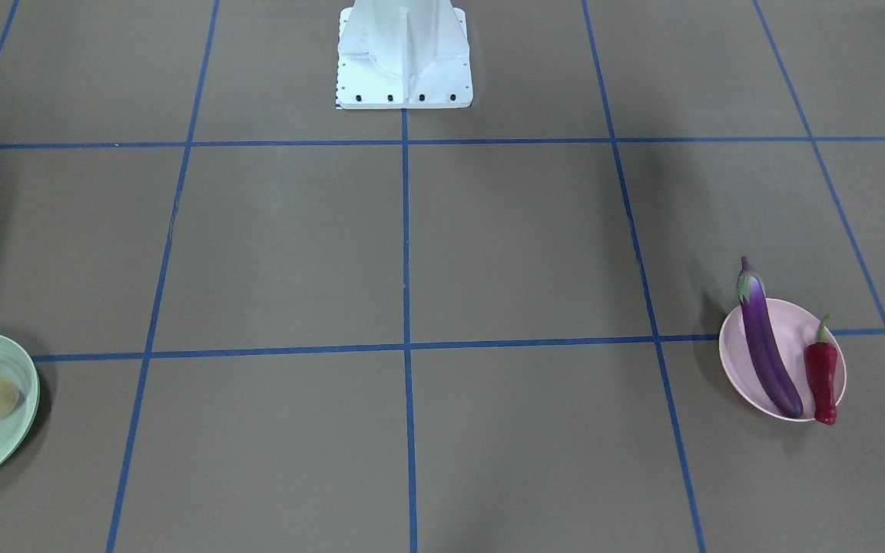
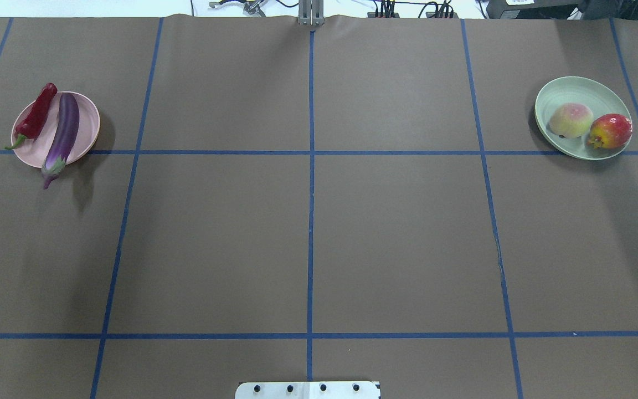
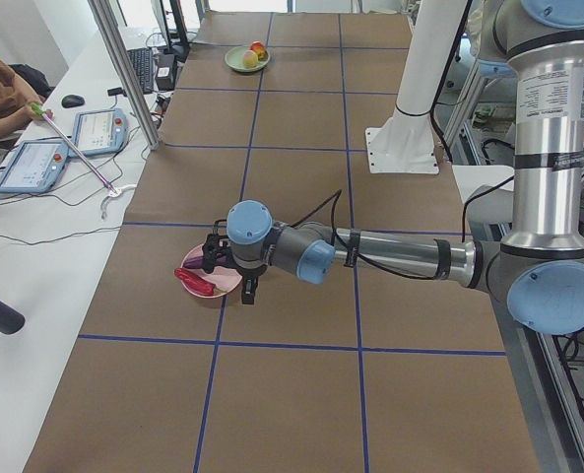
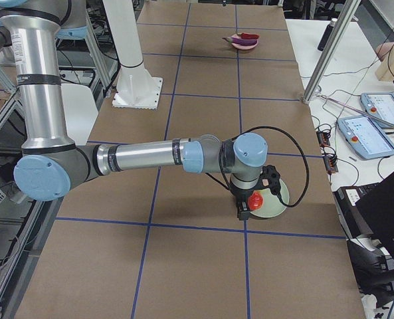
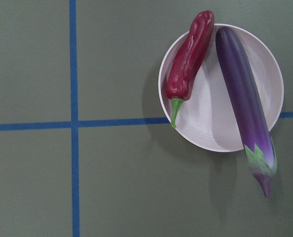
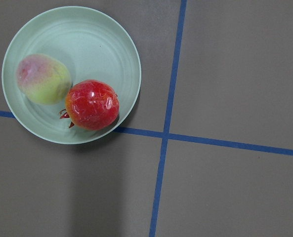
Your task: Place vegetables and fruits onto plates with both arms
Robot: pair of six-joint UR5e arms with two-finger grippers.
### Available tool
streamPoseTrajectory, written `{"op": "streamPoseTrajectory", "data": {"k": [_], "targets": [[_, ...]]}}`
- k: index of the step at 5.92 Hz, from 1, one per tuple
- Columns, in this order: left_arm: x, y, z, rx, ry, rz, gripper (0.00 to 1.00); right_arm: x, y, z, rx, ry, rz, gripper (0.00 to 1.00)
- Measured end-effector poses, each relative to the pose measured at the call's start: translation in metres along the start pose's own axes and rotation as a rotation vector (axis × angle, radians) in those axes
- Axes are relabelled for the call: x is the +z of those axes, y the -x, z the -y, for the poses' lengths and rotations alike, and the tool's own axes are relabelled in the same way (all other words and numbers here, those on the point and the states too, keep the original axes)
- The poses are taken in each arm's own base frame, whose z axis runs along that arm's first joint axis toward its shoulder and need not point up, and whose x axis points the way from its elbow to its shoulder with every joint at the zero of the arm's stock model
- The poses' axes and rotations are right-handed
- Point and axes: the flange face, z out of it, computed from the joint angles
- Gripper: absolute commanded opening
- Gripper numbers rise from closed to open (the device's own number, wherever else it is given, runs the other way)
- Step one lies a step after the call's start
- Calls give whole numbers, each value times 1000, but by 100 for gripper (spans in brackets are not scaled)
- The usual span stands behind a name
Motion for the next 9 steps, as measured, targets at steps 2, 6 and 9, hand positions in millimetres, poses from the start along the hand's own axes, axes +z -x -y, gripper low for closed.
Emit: {"op": "streamPoseTrajectory", "data": {"k": [2,6,9], "targets": [[-21,-21,-16,-11,15,91,100,0,3,3,10,11,6,100],[-22,-12,-21,54,9,187,100,5,1,-3,12,19,9,100],[-22,-12,-22,53,10,181,100,6,0,-3,21,21,12,100]]}}
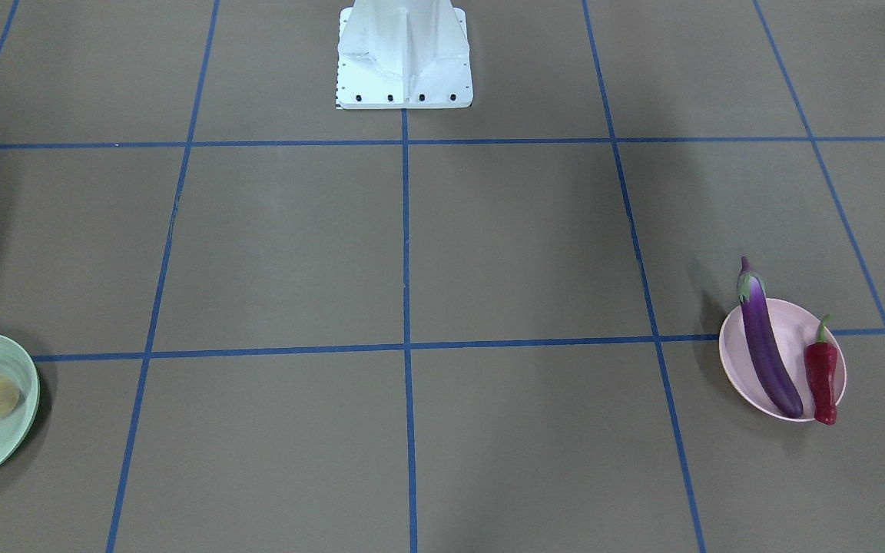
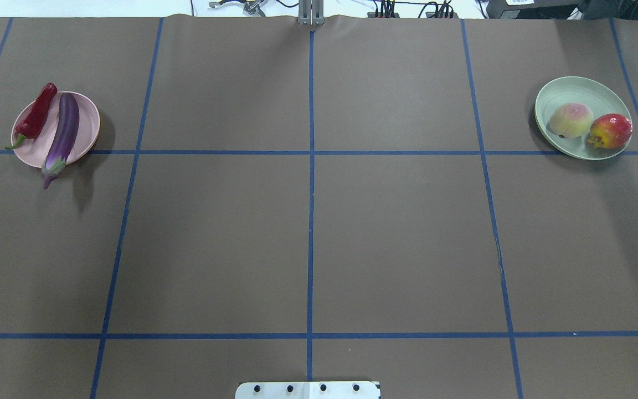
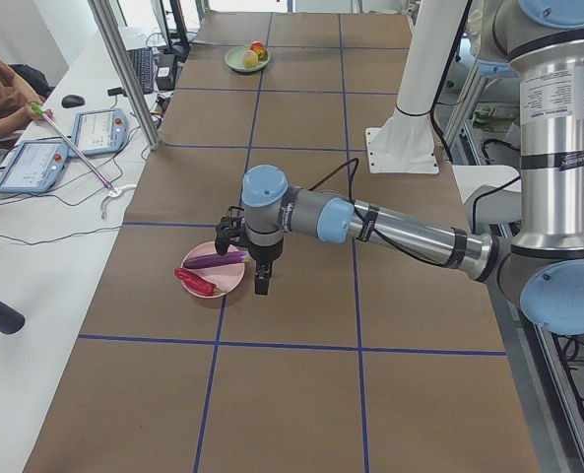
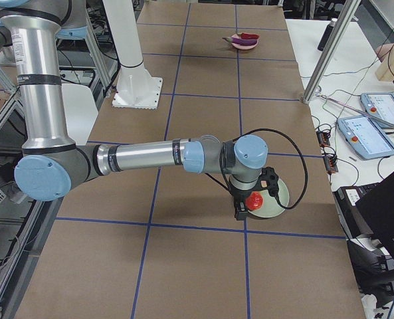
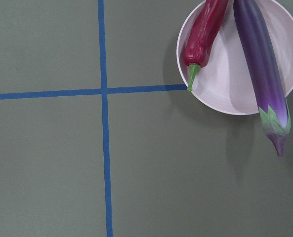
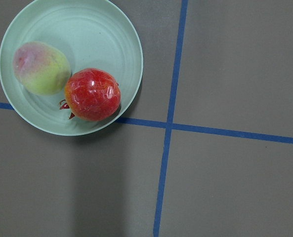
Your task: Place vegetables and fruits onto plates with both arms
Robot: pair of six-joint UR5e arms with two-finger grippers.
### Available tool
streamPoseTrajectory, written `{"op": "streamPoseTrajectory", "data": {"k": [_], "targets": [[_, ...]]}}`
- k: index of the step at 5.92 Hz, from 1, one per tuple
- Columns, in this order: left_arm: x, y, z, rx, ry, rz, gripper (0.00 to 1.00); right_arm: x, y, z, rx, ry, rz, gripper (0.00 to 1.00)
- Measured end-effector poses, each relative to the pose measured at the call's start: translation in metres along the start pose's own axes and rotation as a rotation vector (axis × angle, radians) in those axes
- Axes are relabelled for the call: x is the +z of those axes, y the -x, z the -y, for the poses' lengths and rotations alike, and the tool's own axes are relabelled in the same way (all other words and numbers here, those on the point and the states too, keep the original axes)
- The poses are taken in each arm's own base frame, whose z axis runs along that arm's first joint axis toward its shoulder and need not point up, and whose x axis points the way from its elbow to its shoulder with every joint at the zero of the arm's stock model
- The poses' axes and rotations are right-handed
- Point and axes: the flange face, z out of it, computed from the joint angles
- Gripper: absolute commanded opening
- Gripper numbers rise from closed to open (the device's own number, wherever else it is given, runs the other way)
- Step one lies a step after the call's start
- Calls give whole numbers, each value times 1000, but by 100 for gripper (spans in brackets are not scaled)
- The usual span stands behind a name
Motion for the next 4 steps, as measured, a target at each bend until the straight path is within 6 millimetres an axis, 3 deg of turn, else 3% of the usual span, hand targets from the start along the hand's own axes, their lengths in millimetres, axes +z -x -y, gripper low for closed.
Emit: {"op": "streamPoseTrajectory", "data": {"k": [4], "targets": [[-5,-8,5,11,-16,-12,100,8,17,8,-22,13,43,100]]}}
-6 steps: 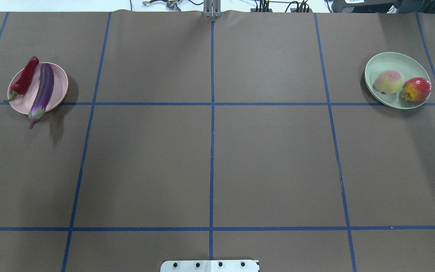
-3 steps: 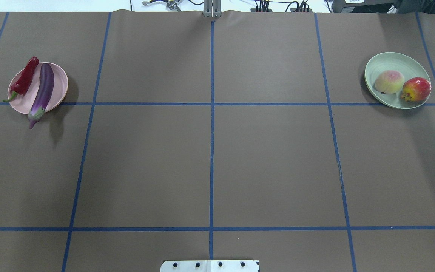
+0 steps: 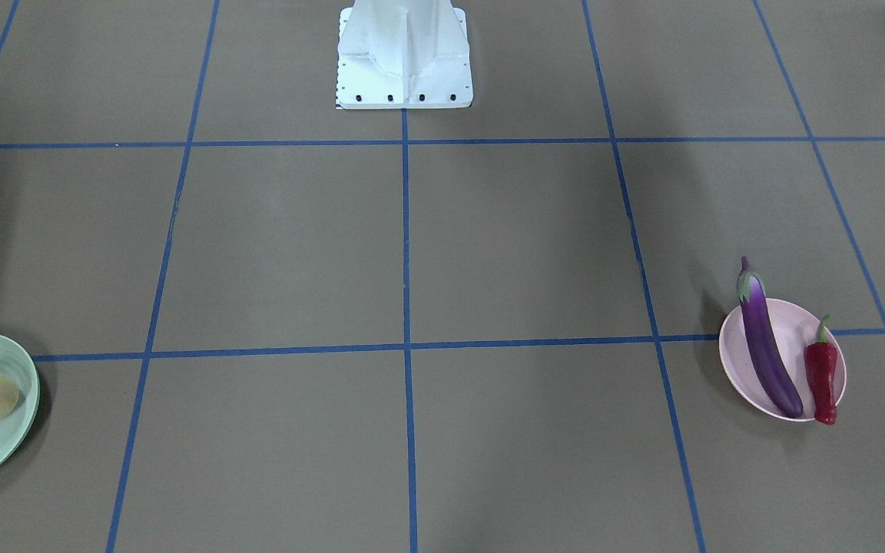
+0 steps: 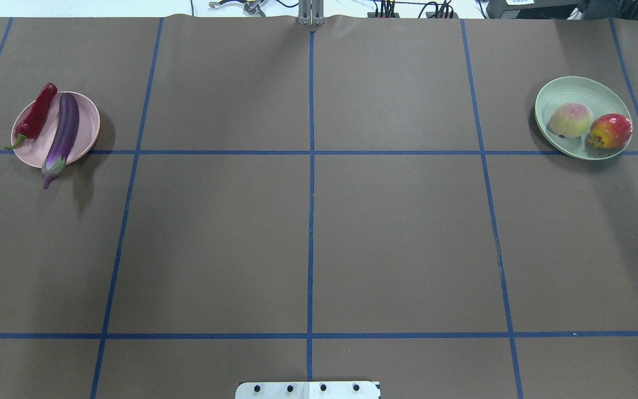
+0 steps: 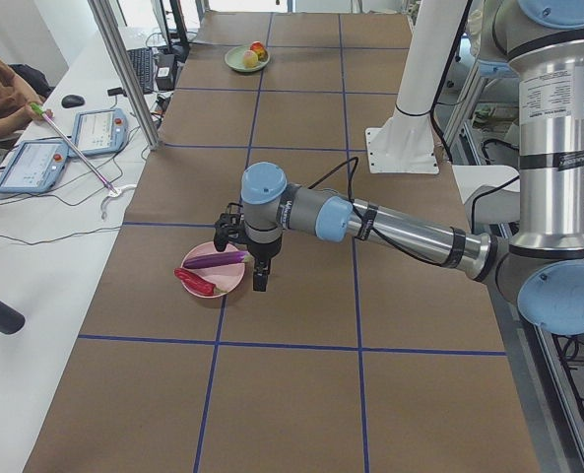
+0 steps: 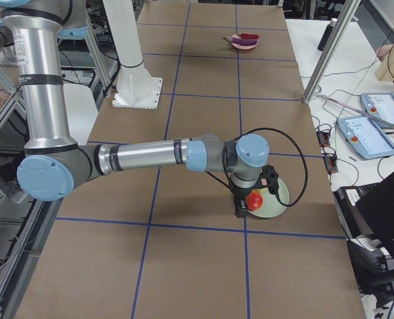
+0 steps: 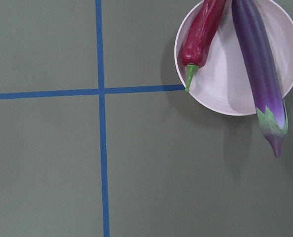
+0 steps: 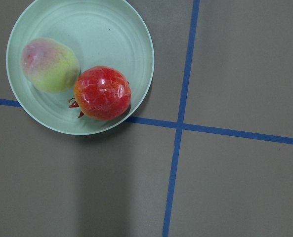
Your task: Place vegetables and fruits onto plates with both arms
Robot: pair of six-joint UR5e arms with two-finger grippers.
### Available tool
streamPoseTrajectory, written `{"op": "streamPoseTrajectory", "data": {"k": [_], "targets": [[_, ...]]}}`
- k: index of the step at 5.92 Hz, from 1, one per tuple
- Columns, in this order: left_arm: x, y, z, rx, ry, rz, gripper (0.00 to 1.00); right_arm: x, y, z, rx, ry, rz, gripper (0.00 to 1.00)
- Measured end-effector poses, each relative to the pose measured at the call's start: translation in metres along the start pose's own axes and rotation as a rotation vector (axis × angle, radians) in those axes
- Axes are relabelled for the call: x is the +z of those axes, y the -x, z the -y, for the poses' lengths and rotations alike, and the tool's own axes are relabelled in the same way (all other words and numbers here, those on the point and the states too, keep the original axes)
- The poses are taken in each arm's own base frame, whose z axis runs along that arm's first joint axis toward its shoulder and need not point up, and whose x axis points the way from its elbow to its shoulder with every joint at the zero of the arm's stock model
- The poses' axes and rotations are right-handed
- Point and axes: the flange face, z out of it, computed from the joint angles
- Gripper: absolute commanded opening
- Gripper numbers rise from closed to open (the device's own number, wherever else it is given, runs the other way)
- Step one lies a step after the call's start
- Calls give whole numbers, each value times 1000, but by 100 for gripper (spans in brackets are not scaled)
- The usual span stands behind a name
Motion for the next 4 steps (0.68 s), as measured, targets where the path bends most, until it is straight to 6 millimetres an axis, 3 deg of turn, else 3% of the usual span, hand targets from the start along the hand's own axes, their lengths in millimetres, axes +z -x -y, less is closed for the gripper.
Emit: {"op": "streamPoseTrajectory", "data": {"k": [4], "targets": [[-22,-17,-4,28,-41,-6,100,3,11,1,-7,-2,81,100]]}}
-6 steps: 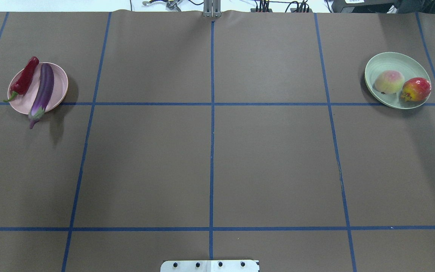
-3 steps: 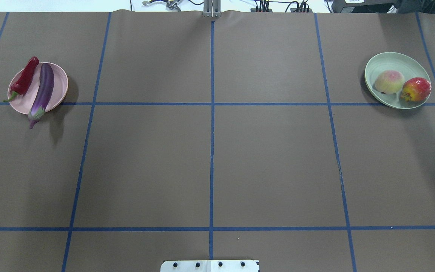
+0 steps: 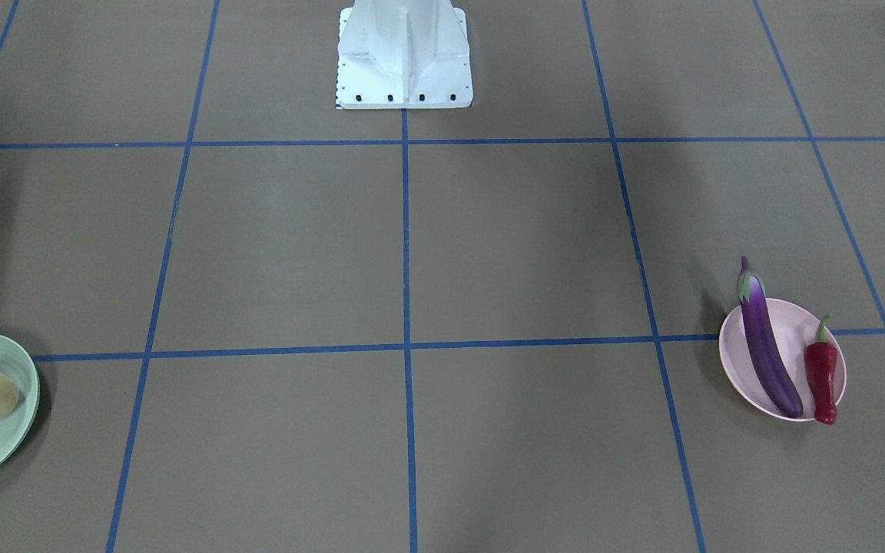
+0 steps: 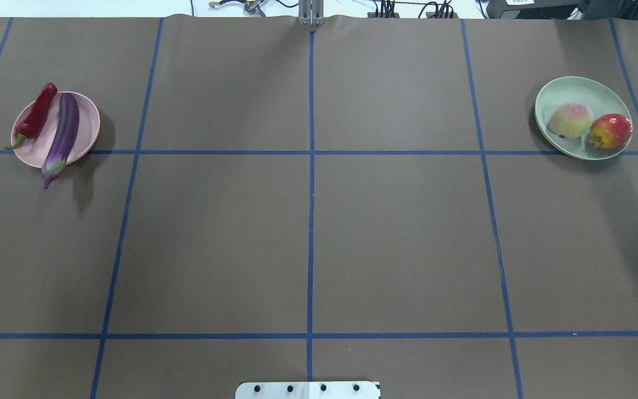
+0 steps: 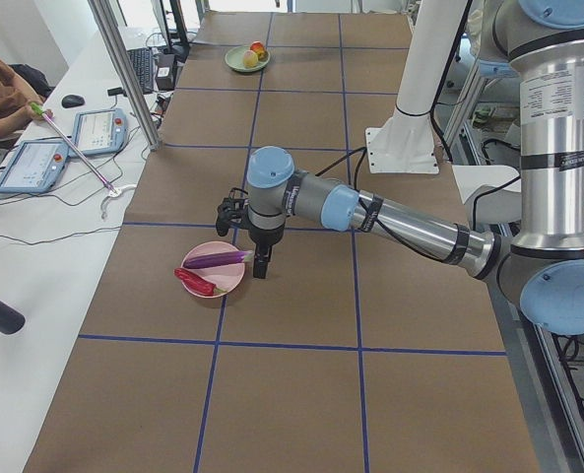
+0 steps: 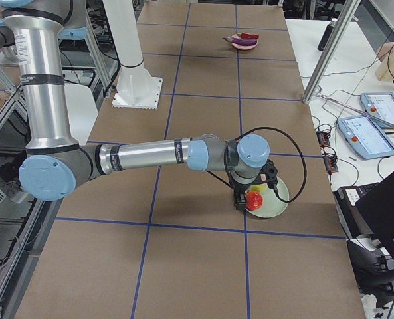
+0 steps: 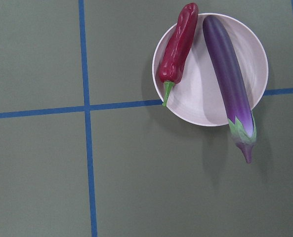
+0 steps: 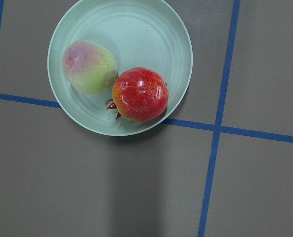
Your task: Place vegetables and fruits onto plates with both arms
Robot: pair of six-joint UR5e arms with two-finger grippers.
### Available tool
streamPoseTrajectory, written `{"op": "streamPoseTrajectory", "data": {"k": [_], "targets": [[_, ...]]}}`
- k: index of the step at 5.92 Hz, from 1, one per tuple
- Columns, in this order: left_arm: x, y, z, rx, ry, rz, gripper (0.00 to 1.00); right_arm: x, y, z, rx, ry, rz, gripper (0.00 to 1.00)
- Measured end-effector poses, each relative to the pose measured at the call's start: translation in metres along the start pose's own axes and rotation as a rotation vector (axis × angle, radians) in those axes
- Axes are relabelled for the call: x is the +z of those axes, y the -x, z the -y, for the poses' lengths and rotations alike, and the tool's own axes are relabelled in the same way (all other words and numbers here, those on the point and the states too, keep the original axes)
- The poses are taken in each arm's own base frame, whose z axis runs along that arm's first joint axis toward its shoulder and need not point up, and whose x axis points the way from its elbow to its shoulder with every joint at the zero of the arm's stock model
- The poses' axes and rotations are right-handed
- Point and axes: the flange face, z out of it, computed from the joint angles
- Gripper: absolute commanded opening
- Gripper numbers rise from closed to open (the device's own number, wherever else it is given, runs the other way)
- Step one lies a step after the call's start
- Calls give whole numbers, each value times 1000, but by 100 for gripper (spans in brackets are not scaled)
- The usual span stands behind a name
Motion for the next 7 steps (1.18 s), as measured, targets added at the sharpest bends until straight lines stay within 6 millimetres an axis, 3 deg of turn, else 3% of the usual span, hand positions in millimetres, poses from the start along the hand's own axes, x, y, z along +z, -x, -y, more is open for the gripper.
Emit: {"op": "streamPoseTrajectory", "data": {"k": [7], "targets": [[1,-4,15,9,-8,-3,100,-13,19,6,-23,-23,4,100]]}}
